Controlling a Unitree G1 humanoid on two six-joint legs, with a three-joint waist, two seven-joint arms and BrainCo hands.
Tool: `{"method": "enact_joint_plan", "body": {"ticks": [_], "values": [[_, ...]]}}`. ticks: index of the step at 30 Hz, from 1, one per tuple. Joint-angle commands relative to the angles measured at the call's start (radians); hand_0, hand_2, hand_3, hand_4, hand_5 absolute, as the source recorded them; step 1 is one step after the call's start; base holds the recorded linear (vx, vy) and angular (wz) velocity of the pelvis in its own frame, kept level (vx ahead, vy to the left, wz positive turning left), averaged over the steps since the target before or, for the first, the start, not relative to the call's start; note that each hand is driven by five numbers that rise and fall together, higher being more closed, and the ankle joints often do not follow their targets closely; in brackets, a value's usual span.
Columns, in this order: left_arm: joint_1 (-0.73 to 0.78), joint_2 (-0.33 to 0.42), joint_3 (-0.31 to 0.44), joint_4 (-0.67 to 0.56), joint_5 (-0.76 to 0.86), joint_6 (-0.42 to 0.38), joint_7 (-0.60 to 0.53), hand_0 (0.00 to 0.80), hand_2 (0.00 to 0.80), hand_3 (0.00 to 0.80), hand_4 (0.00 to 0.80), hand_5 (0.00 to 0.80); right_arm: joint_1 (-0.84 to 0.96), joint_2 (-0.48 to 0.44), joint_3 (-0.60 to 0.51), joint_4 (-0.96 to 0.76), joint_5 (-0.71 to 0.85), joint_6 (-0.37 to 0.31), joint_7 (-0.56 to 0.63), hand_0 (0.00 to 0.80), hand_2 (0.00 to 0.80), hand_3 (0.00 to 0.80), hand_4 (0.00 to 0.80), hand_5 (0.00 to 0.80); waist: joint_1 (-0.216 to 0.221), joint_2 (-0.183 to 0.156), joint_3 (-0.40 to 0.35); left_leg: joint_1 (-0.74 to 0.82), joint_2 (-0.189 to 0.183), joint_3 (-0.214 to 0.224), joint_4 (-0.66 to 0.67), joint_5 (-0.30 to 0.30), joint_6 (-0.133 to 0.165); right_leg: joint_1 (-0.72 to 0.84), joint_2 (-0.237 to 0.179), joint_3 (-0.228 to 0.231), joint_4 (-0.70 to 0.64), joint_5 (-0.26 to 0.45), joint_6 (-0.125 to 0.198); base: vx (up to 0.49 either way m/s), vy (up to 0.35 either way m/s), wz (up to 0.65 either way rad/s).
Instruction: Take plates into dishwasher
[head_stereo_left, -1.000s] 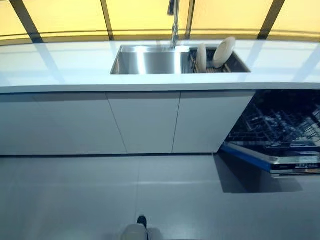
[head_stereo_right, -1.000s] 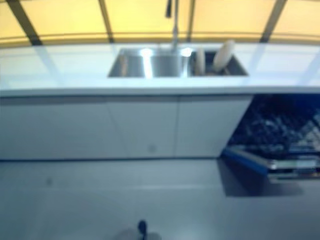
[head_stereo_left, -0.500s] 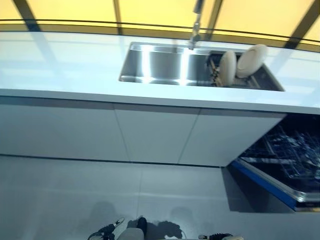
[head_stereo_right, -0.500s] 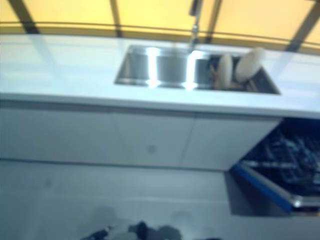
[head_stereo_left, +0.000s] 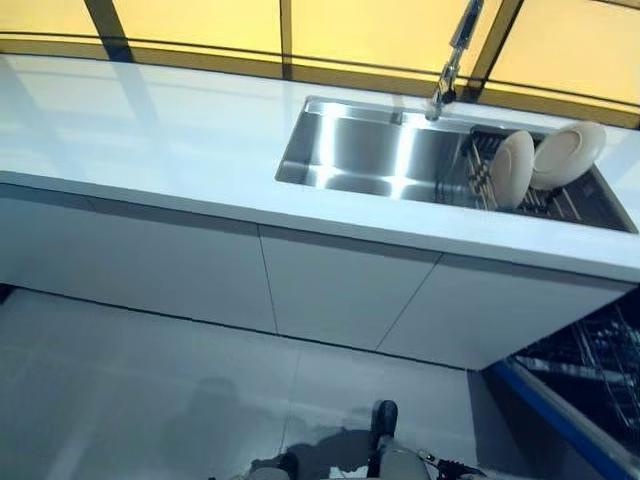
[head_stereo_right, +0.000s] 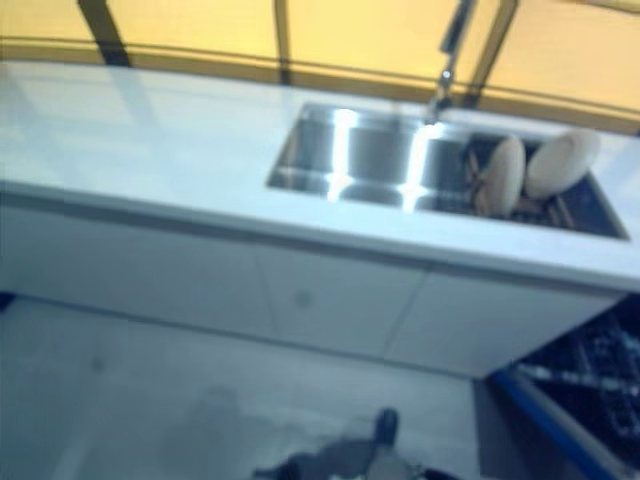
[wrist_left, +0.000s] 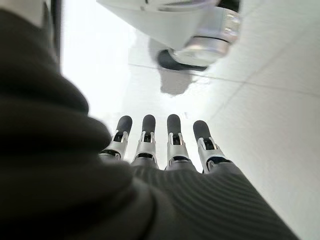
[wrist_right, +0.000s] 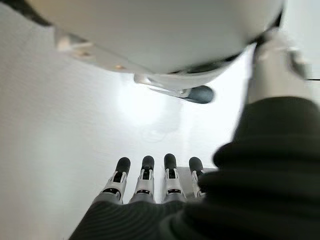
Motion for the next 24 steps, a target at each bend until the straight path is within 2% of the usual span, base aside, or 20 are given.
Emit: {"method": "enact_joint_plan", "body": {"ticks": [1,5,10,12,14,16,17,18,19,20,21,22,24], "values": [[0.021,-0.045,0.024,0.003,0.044,-0.036,-0.013,0.0,0.0,0.0,0.0,0.0,-0.033,-0.035,-0.011,-0.021,-0.001,-0.012,-0.016,0.0,0.0,0.0,0.0,0.0,0.02,0.006,0.033,0.074,0.053,0.076,0.112,-0.114,-0.011,0.031,-0.007,-0.011,-0.018,0.164,0.018,0.171,-0.104,0.29],[0.03,-0.06,0.011,0.017,0.127,-0.079,0.002,0.0,0.0,0.0,0.0,0.0,-0.042,-0.049,-0.012,-0.03,0.016,-0.029,0.013,0.0,0.0,0.0,0.0,0.0,0.013,0.017,0.014,0.094,0.07,0.071,0.045,-0.085,-0.031,0.032,0.014,-0.017,-0.027,0.135,0.018,0.151,-0.08,0.08],[0.026,-0.053,-0.005,0.024,0.176,-0.109,0.014,0.0,0.0,0.0,0.0,0.0,-0.041,-0.043,0.001,-0.046,0.024,-0.068,0.057,0.0,0.0,0.0,0.0,0.0,0.011,0.027,0.016,0.101,0.068,0.09,0.015,-0.069,-0.045,0.032,-0.002,-0.047,-0.034,0.15,0.028,0.103,-0.043,-0.14],[0.03,-0.045,-0.002,0.021,0.174,-0.097,0.028,0.0,0.0,0.0,0.0,0.0,-0.044,-0.037,0.02,-0.062,-0.013,-0.072,0.095,0.0,0.0,0.0,0.0,0.0,0.018,0.036,0.017,0.113,0.07,0.13,-0.002,-0.058,-0.051,0.037,-0.016,-0.113,-0.002,0.138,0.028,0.077,-0.059,-0.23],[0.028,-0.039,0.011,0.025,0.162,-0.086,0.039,0.0,0.0,0.0,0.0,0.0,-0.051,-0.036,0.045,-0.08,-0.05,-0.08,0.117,0.0,0.0,0.0,0.0,0.0,0.02,0.042,0.014,0.122,0.078,0.151,-0.005,-0.056,-0.056,0.035,-0.012,-0.147,0.023,0.114,0.02,0.038,-0.07,-0.52],[0.025,-0.032,0.019,0.039,0.147,-0.085,0.044,0.0,0.0,0.0,0.0,0.0,-0.064,-0.04,0.064,-0.089,-0.071,-0.079,0.143,0.0,0.0,0.0,0.0,0.0,0.014,0.043,0.004,0.135,0.091,0.151,0.012,-0.056,-0.066,0.03,0.002,-0.154,0.026,0.093,0.0,0.052,-0.074,-0.5],[0.027,-0.029,0.03,0.054,0.14,-0.091,0.04,0.0,0.0,0.0,0.0,0.0,-0.075,-0.045,0.081,-0.095,-0.089,-0.062,0.185,0.0,0.0,0.0,0.0,0.0,0.013,0.05,-0.008,0.133,0.118,0.144,0.07,0.005,-0.093,0.045,0.033,-0.159,0.019,0.065,-0.033,0.052,-0.094,-0.21],[0.031,-0.031,0.034,0.059,0.136,-0.102,0.037,0.0,0.0,0.0,0.0,0.0,-0.078,-0.053,0.099,-0.105,-0.091,-0.056,0.217,0.0,0.0,0.0,0.0,0.0,0.019,0.051,-0.011,0.093,0.145,0.117,0.198,0.098,-0.118,0.072,0.064,-0.141,-0.005,0.05,-0.061,0.056,-0.11,-0.15],[0.033,-0.037,0.042,0.062,0.143,-0.114,0.038,0.0,0.0,0.0,0.0,0.0,-0.081,-0.061,0.117,-0.116,-0.082,-0.064,0.235,0.0,0.0,0.0,0.0,0.0,0.024,0.033,-0.006,0.028,0.136,0.095,0.325,0.153,-0.121,0.095,0.064,-0.128,-0.018,0.038,-0.081,0.068,-0.106,-0.15],[0.037,-0.047,0.048,0.066,0.15,-0.132,0.035,0.0,0.0,0.0,0.0,0.0,-0.085,-0.068,0.132,-0.133,-0.101,-0.076,0.258,0.0,0.0,0.0,0.0,0.0,0.044,0.011,0.007,-0.065,0.112,0.081,0.455,0.179,-0.119,0.132,0.057,-0.12,-0.038,0.032,-0.097,0.091,-0.062,-0.21],[0.039,-0.056,0.046,0.062,0.145,-0.142,0.03,0.0,0.0,0.0,0.0,0.0,-0.084,-0.073,0.143,-0.152,-0.114,-0.072,0.268,0.0,0.0,0.0,0.0,0.0,0.066,-0.004,0.021,-0.164,0.071,0.072,0.51,0.159,-0.102,0.168,0.054,-0.108,-0.054,0.027,-0.099,0.118,0.032,-0.44],[0.042,-0.068,0.033,0.043,0.131,-0.144,0.025,0.0,0.0,0.0,0.0,0.0,-0.084,-0.081,0.164,-0.17,-0.127,-0.081,0.292,0.0,0.0,0.0,0.0,0.0,0.087,0.002,0.032,-0.232,0.051,0.092,0.427,0.145,-0.092,0.211,0.068,-0.086,-0.072,0.011,-0.089,0.114,0.095,-0.68],[0.05,-0.07,0.024,0.002,0.154,-0.132,0.024,0.0,0.0,0.0,0.0,0.0,-0.092,-0.091,0.181,-0.206,-0.128,-0.124,0.352,0.0,0.0,0.0,0.0,0.0,0.108,0.013,0.053,-0.24,0.058,0.139,0.234,0.137,-0.079,0.233,0.08,-0.046,-0.08,0.012,-0.059,0.093,0.128,-1.02]]}}
